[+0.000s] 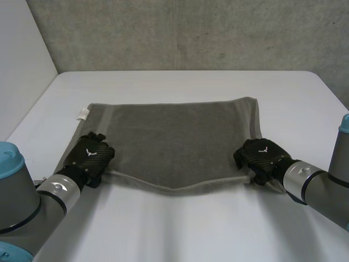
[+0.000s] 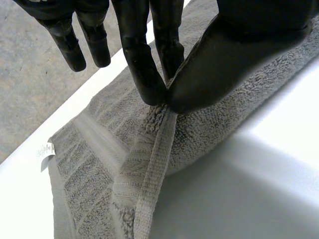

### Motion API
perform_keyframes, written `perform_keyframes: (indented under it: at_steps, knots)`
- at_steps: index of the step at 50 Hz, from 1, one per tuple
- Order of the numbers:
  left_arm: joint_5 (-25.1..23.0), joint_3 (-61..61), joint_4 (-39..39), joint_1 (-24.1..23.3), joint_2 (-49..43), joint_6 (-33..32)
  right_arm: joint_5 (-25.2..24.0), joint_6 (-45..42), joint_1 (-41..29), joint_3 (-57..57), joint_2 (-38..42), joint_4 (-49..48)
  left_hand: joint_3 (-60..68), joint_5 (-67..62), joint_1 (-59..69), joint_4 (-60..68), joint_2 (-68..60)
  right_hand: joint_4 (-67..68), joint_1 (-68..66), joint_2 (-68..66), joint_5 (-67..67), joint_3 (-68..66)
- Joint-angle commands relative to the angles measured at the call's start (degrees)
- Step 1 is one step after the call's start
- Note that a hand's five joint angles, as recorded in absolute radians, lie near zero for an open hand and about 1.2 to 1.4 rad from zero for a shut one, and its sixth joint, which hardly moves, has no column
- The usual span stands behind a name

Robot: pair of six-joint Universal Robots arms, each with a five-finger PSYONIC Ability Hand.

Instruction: Fold the towel.

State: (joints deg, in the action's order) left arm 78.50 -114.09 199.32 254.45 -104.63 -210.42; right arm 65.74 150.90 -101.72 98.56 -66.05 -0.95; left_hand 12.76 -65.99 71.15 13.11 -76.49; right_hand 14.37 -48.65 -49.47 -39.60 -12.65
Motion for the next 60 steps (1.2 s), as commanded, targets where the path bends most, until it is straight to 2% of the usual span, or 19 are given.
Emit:
perform_keyframes:
  at_steps: [1, 5, 7, 9, 11, 12, 14, 16, 22, 31, 36, 38, 41, 46, 47, 49, 52, 54, 60]
  knots:
    - [0.2, -0.3, -0.5, 0.3, 0.0, 0.3, 0.9, -0.9, 1.1, -0.8, -2.0, -1.4, -2.8, -4.0, 8.8, -3.1, -3.5, -4.4, -31.3, -30.5, -30.4, 2.6]
    - [0.2, -1.1, -1.1, 0.2, 1.1, 0.4, 0.2, -2.7, 3.2, 0.1, -7.4, 1.0, -2.8, -4.0, 8.8, -3.1, -3.5, -4.4, -31.3, -30.5, -30.4, 2.6]
    - [0.2, -1.5, -2.3, 0.2, 2.6, 0.4, -1.5, -8.2, 4.9, 0.8, -12.3, 7.3, -2.8, -4.0, 8.8, -3.1, -3.5, -4.4, -31.3, -30.5, -30.4, 2.6]
    - [0.1, -1.8, -4.0, 0.2, 4.3, 0.6, -1.5, -8.2, 4.9, 0.8, -12.4, 7.4, -2.8, -4.0, 8.8, -3.1, -3.5, -4.4, -31.3, -30.5, -30.4, 2.6]
    - [0.1, -1.8, -7.7, 0.3, 7.8, 1.6, -4.4, -15.6, 6.9, 1.4, -14.9, 14.3, -2.8, -4.0, 8.8, -3.1, -3.5, -4.4, -31.3, -30.5, -30.4, 2.6]
    - [0.1, -1.8, -7.7, 0.3, 7.8, 1.6, -4.4, -15.6, 6.9, 1.4, -14.9, 14.3, -2.8, -4.0, 8.8, -3.1, -3.5, -4.4, -31.3, -30.5, -30.4, 2.6]
    - [-0.1, -1.8, -9.6, 0.3, 9.9, 2.3, -6.4, -21.4, 8.4, 2.0, -18.0, 20.5, -2.8, -4.0, 8.8, -3.1, -3.5, -4.4, -31.3, -30.5, -30.4, 2.6]
    - [-0.5, -1.8, -13.5, 0.4, 14.7, 4.0, -6.8, -23.9, 9.2, 2.0, -18.9, 23.5, -2.8, -4.0, 8.8, -3.1, -3.5, -4.4, -31.3, -30.5, -30.4, 2.6]
    - [-1.1, -1.1, -18.4, 1.0, 19.7, 5.7, -7.7, -31.8, 12.1, 1.3, -19.7, 30.7, -2.8, -4.0, 8.8, -3.1, -3.5, -4.4, -31.3, -30.5, -30.4, 2.6]
    - [-2.1, 2.6, -19.0, 2.4, 19.8, 5.5, -6.8, -34.4, 9.4, -3.0, -15.3, 29.0, -2.8, -4.0, 8.8, -3.1, -3.5, -4.4, -31.3, -30.5, -30.4, 2.6]
    - [-2.0, 8.8, -18.2, 2.1, 12.0, 4.4, -5.2, -33.6, 6.1, -8.9, -10.8, 26.7, -2.8, -4.0, 8.8, -3.1, -3.5, -4.4, -31.3, -30.5, -30.4, 2.6]
    - [-1.9, 14.6, -17.9, 1.2, 6.5, 2.5, -2.7, -33.3, 4.1, -12.9, -8.3, 23.8, -2.8, -4.0, 8.8, -3.1, -3.5, -4.4, -31.3, -30.5, -30.4, 2.6]
    - [-2.0, 17.7, -17.8, 1.3, 3.6, 1.3, -1.7, -32.9, 2.8, -14.7, -7.2, 21.5, -2.8, -4.0, 8.8, -3.1, -3.5, -4.4, -31.3, -30.5, -30.4, 2.6]
    - [-1.7, 31.1, -18.0, 0.0, -9.2, -0.3, -0.3, -31.6, 0.0, -18.2, -1.8, 8.0, -2.8, -4.0, 8.8, -3.1, -3.5, -4.4, -31.3, -30.5, -30.4, 2.6]
    - [-1.7, 31.1, -18.0, 0.0, -9.2, -0.3, -0.3, -31.6, 0.0, -18.2, -1.8, 8.0, -2.8, -4.0, 8.8, -3.1, -3.5, -4.4, -31.3, -30.5, -30.4, 2.6]
    - [-1.5, 34.4, -18.0, -0.7, -12.4, -0.4, 0.3, -31.8, -0.7, -19.5, 1.7, 1.5, -2.8, -4.0, 8.8, -3.1, -3.5, -4.4, -31.3, -30.5, -30.4, 2.6]
    - [-1.6, 40.0, -17.9, -1.4, -18.1, -0.5, 0.4, -31.8, -0.9, -20.7, 4.0, -0.5, -2.8, -4.0, 8.8, -3.1, -3.5, -4.4, -31.3, -30.5, -30.4, 2.6]
    - [-1.5, 45.0, -17.5, -1.8, -22.9, -0.3, 0.4, -31.8, -1.2, -23.4, 8.6, -2.3, -2.8, -4.0, 8.8, -3.1, -3.5, -4.4, -31.3, -30.5, -30.4, 2.6]
    - [-1.2, 50.9, -13.8, -2.8, -29.3, -0.4, 0.1, -31.6, -1.2, -29.0, 16.2, -3.7, -2.8, -4.0, 8.8, -3.1, -3.5, -4.4, -31.3, -30.5, -30.4, 2.6]
